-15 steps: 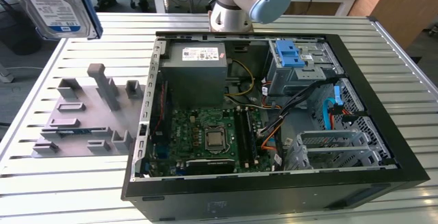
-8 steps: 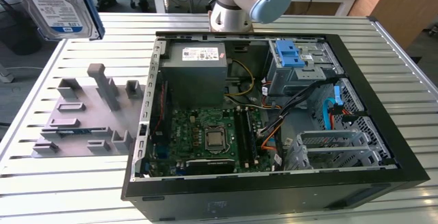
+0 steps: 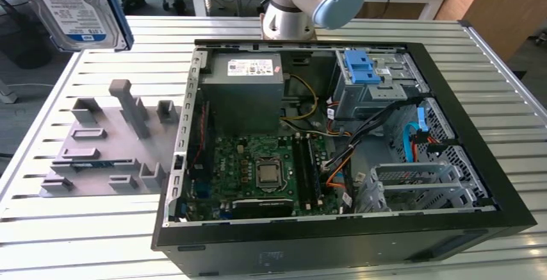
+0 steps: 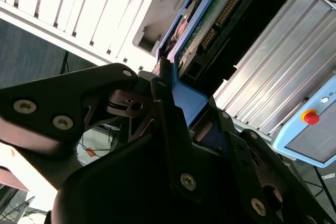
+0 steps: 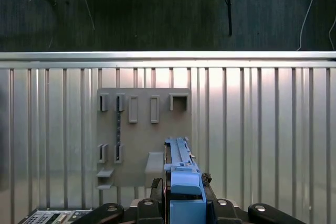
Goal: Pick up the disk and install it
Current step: 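Pick up the disk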
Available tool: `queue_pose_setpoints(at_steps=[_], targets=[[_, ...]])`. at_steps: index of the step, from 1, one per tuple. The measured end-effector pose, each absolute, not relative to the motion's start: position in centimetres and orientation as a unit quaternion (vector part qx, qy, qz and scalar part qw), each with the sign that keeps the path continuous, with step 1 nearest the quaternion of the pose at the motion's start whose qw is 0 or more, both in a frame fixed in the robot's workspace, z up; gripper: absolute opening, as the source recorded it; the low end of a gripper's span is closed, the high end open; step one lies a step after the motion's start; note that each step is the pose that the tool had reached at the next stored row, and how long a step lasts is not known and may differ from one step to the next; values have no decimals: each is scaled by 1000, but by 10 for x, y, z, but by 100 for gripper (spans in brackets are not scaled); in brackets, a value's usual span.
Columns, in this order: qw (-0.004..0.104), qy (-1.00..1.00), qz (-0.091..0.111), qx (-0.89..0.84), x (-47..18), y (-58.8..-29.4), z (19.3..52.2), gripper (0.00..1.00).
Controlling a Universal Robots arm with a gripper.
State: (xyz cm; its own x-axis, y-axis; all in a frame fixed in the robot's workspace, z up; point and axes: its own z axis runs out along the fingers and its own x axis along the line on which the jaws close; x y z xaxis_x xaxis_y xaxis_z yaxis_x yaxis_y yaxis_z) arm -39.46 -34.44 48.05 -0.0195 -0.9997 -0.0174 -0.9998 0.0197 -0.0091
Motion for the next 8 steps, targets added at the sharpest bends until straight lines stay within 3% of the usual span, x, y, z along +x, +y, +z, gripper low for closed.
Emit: queue_pose_setpoints(at_steps=[8], targets=[[9,714,3,-700,-389,-347,481,36]])
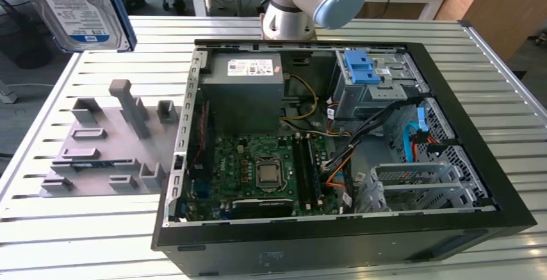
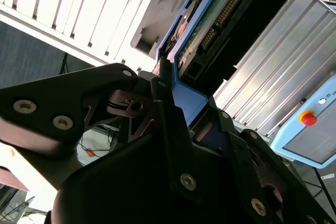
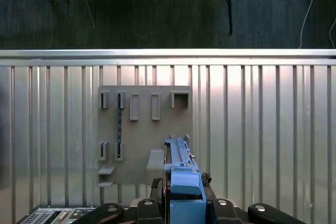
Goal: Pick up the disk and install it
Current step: 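Pick up the disk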
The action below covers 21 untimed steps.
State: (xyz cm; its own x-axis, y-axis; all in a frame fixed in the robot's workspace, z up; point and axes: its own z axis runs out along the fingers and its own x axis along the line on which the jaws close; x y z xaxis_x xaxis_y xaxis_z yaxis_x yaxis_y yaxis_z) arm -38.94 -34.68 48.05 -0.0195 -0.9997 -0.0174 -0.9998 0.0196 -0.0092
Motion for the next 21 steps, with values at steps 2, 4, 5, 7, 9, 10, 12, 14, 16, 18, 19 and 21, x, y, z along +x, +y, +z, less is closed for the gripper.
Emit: queue_pose_setpoints(at_steps=[2,4,5,7,9,10,12,14,16,18,19,21], targets=[[9,714,3,-700,-388,-347,481,36],[9,714,3,-700,-387,-348,480,36],[9,714,3,-700,-386,-348,480,36],[9,714,3,-700,-385,-349,481,36],[9,714,3,-700,-383,-350,481,36],[9,714,3,-700,-382,-350,481,36],[9,714,3,-700,-381,-351,481,36],[9,714,3,-700,-380,-352,480,36],[9,714,3,-700,-378,-352,481,36],[9,714,3,-700,-377,-353,480,36],[9,714,3,-700,-376,-354,481,36],[9,714,3,-700,-375,-354,480,36]])
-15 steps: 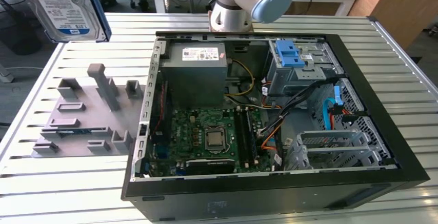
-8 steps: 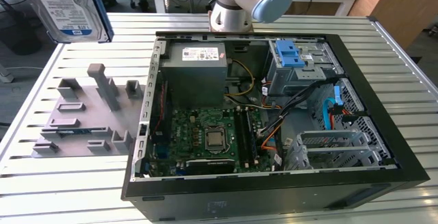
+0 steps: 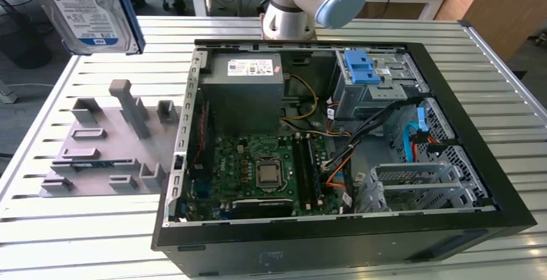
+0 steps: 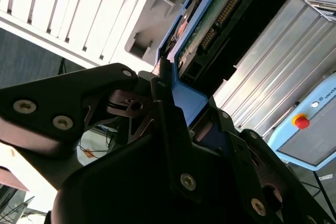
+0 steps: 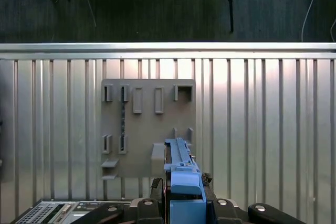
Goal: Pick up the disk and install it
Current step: 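Pick up the disk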
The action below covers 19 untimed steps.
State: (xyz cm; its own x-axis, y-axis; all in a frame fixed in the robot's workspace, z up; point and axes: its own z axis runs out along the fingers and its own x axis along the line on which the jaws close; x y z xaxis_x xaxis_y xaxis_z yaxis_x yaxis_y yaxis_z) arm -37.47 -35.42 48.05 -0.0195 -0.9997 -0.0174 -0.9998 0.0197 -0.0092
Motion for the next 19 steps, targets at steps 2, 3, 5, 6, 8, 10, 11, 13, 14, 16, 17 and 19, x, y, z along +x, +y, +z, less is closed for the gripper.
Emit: queue_pose_setpoints(at_steps=[2,3,5,6,8,10,11,13,14,16,17,19], targets=[[9,714,3,-700,-373,-355,481,36],[9,714,3,-700,-373,-355,481,36],[9,714,3,-700,-371,-356,481,36],[9,714,3,-700,-371,-356,481,36],[9,714,3,-700,-370,-357,481,36],[9,714,3,-700,-368,-358,481,36],[9,714,3,-700,-368,-358,480,36],[9,714,3,-700,-366,-359,481,36],[9,714,3,-700,-366,-359,481,36],[9,714,3,-700,-365,-360,481,36],[9,714,3,-700,-364,-360,481,36],[9,714,3,-700,-363,-360,481,36]])
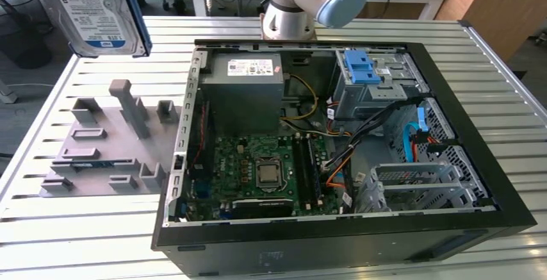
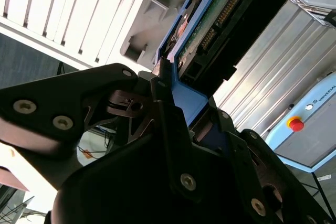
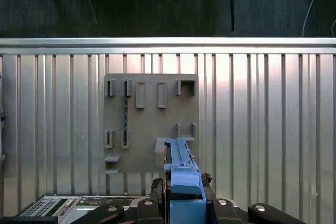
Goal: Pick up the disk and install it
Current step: 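Pick up the disk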
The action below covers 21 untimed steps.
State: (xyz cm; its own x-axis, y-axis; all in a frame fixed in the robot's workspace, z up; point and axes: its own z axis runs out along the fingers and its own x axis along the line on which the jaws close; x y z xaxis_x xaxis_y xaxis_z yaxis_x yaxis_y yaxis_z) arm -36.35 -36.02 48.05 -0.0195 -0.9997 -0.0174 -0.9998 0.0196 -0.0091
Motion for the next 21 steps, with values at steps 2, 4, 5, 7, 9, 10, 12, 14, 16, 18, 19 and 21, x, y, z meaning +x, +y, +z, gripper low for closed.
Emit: queue_pose_setpoints(at_steps=[2,4,5,7,9,10,12,14,16,18,19,21], targets=[[9,714,3,-700,-363,-360,481,36],[9,714,3,-700,-363,-360,480,36],[9,714,3,-700,-363,-360,481,36],[9,714,3,-700,-363,-360,481,36],[9,714,3,-700,-362,-361,481,36],[9,714,3,-700,-361,-361,481,36],[9,714,3,-700,-360,-361,481,36],[9,714,3,-700,-359,-361,481,36],[9,714,3,-700,-358,-362,481,36],[9,714,3,-700,-356,-362,481,36],[9,714,3,-700,-355,-362,481,36],[9,714,3,-700,-354,-363,481,36]])
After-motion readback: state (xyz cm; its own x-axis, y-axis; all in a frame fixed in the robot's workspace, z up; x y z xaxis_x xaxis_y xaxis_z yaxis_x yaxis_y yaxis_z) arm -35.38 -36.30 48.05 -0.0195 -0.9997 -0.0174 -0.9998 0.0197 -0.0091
